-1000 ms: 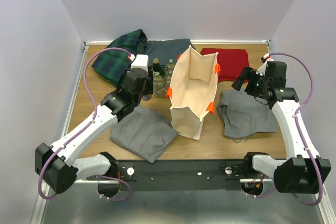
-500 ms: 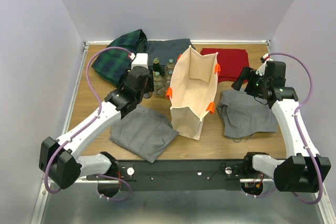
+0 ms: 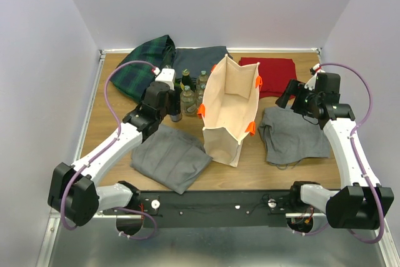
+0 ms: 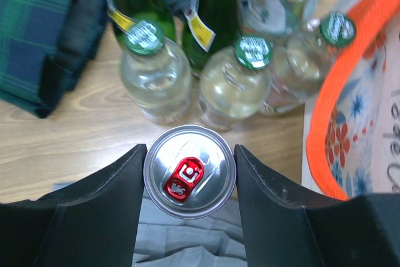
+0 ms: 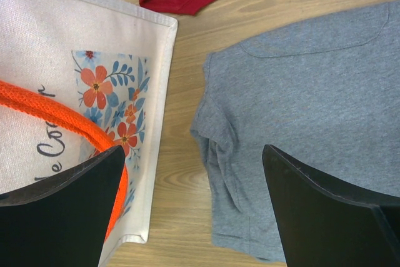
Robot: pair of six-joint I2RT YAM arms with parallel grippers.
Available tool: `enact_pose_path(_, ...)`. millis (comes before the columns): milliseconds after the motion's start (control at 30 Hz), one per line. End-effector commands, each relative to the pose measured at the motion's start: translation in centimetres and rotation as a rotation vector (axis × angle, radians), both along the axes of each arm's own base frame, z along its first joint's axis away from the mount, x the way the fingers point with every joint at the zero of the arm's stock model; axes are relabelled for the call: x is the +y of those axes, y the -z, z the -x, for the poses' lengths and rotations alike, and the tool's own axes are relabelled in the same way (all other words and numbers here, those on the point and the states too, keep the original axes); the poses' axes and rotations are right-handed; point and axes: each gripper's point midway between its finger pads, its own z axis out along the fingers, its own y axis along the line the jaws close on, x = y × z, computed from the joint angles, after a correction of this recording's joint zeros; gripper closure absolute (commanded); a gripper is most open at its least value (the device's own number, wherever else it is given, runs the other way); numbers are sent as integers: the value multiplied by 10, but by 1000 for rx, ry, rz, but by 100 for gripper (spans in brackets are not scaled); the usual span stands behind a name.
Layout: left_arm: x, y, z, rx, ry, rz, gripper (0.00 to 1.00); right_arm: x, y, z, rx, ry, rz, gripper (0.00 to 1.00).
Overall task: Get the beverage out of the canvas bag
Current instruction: Place the drink at the center of the board.
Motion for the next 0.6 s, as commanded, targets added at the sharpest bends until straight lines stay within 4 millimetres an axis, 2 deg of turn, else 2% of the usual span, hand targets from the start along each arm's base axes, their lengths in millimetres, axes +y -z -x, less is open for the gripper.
enact_pose_path(0, -21, -20, -10, -108, 84, 71, 100, -1, 0, -3, -8, 0, -3, 0)
enact_pose_path(567, -9, -1, -34, -126, 9, -34, 100, -3, 3, -3, -4, 11, 6, 0)
